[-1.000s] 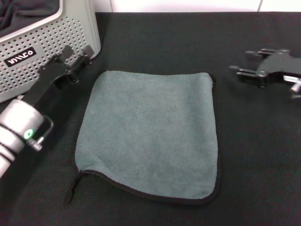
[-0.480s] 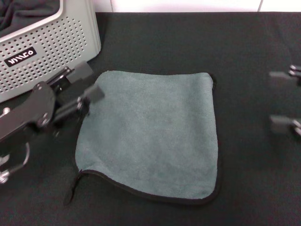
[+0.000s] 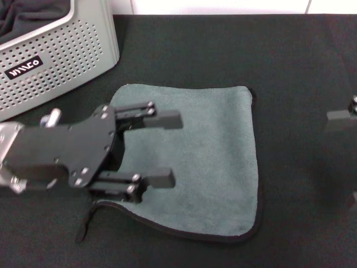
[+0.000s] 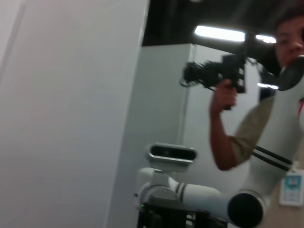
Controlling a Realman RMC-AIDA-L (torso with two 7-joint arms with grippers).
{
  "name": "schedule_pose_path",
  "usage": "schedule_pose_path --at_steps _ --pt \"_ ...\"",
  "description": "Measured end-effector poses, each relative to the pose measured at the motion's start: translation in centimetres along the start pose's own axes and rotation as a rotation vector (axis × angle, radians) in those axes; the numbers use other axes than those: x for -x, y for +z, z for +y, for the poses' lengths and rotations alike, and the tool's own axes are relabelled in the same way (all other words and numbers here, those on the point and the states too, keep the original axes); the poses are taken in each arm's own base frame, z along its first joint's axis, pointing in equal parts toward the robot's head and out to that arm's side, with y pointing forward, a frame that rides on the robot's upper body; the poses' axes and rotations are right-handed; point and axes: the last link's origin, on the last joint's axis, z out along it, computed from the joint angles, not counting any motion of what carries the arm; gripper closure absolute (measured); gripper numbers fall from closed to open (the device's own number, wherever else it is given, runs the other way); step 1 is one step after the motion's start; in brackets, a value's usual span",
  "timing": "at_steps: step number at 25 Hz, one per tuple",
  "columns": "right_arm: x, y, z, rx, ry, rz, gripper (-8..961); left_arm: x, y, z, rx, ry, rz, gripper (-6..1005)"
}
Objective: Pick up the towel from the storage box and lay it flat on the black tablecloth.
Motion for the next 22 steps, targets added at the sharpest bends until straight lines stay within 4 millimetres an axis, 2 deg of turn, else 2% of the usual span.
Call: schedule_pose_path --at_steps 5,8,10,14,22 --pt "1.5 0.7 -2.0 0.012 -0.047 0.002 70 -2.3 1.7 -2.5 0.071 0.046 -0.044 227" --pt "2.2 1.5 -4.3 -0.036 -0.062 0.005 70 -3.5 2.5 -3.9 0.079 0.071 -0.063 227" --pt "2.4 1.9 -5.1 -0.047 -0.065 0.015 71 -4.0 3.1 -4.5 0.085 0.085 -0.071 227" --pt "3.1 2.7 -6.2 -0.043 -0.077 0.020 71 -5.0 3.2 -5.3 0.059 0.098 -0.064 227" --pt "3.4 3.3 -7.1 -0.077 -0.073 0.010 73 -5.6 2.8 -5.5 0.039 0.102 -0.073 227"
